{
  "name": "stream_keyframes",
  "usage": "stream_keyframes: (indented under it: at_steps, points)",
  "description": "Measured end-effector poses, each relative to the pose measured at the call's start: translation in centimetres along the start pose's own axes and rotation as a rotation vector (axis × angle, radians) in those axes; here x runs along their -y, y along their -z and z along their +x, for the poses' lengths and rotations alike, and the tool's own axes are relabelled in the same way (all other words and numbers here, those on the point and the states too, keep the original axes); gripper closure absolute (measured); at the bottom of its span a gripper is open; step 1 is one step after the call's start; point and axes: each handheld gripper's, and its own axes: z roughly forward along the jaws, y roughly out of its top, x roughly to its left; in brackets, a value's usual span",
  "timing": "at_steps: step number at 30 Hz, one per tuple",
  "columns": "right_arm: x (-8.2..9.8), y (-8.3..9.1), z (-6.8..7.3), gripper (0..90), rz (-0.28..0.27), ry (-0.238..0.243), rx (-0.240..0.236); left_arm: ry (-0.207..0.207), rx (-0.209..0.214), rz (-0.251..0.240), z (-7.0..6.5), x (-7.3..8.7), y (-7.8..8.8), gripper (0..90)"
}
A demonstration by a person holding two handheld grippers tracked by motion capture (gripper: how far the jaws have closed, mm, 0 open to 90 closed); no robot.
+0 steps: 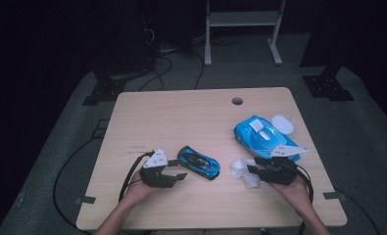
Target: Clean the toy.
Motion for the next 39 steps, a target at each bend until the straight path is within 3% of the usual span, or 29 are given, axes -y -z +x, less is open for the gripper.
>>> stream_keyframes:
  at_steps: [26, 39]
  points:
    - [0.5, 0.1, -0.1, 46.6, -0.006, -0.008, 0.001, 0.048, -0.093, 0.001, 1.2, 2.7, 3.2, 37.0]
    - [1.4, 0.1, -0.3, 42.7, -0.018, -0.033, 0.001, 0.081, -0.15, -0.01, 1.7, 3.7, 4.4, 29.3]
